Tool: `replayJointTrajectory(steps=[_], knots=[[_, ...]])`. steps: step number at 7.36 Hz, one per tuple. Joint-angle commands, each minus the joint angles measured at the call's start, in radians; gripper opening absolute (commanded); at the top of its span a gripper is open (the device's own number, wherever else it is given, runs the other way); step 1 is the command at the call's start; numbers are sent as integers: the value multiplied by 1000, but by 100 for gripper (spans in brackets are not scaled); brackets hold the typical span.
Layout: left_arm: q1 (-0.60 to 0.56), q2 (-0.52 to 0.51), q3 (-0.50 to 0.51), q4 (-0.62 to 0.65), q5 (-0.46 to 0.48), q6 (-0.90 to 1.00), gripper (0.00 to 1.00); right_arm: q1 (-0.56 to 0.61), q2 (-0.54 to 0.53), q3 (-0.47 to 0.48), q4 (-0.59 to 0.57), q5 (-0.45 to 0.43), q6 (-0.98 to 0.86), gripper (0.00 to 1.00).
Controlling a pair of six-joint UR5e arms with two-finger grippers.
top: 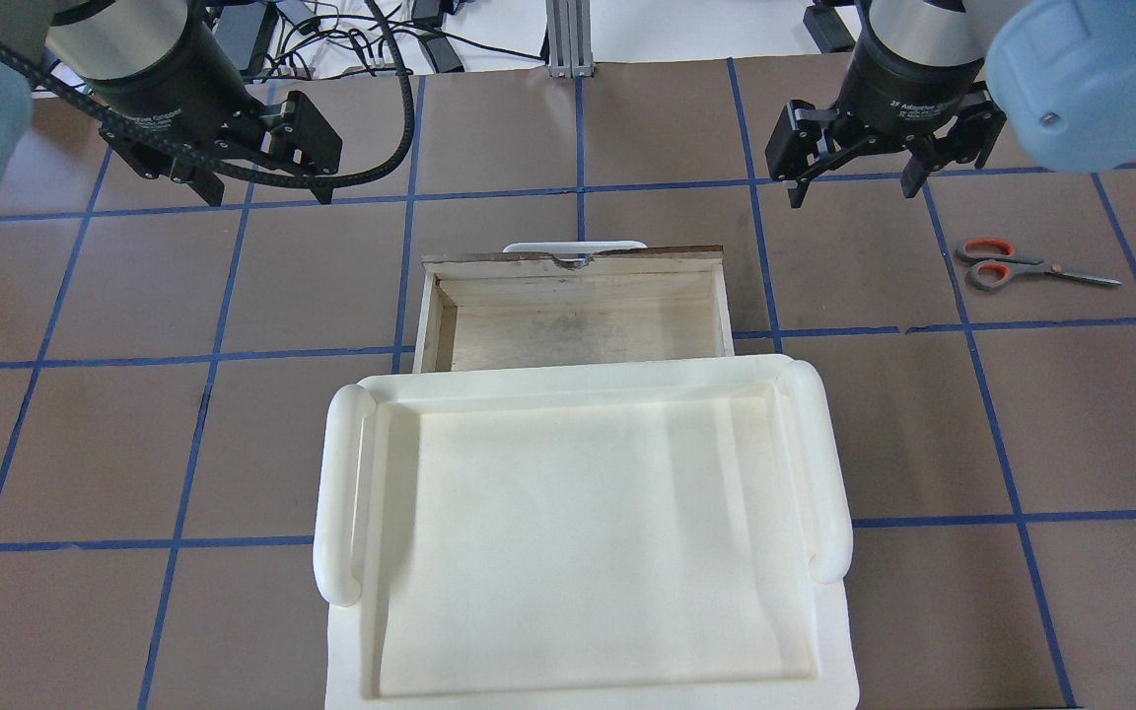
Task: Put scissors in drawer and close it
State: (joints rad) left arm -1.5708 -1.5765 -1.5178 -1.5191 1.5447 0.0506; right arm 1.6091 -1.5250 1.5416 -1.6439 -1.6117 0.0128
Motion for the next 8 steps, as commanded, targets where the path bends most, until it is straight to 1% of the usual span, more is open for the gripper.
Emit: replayJointTrajectory(steps=[1,5,6,7,8], knots=[[0,0,1,0,0,0,100,0,0,0,1,7,-5,100],[2,0,-1,2,2,5,100,-3,0,0,1,3,-17,100],[5,1,-1,2,2,9,100,-12,3,0,-23,15,-75,100],[5,0,-1,2,2,9,100,-34,9,0,-31,18,-293,100],[6,1,-1,2,0,9,100,-78,23,0,-49,18,-451,100]])
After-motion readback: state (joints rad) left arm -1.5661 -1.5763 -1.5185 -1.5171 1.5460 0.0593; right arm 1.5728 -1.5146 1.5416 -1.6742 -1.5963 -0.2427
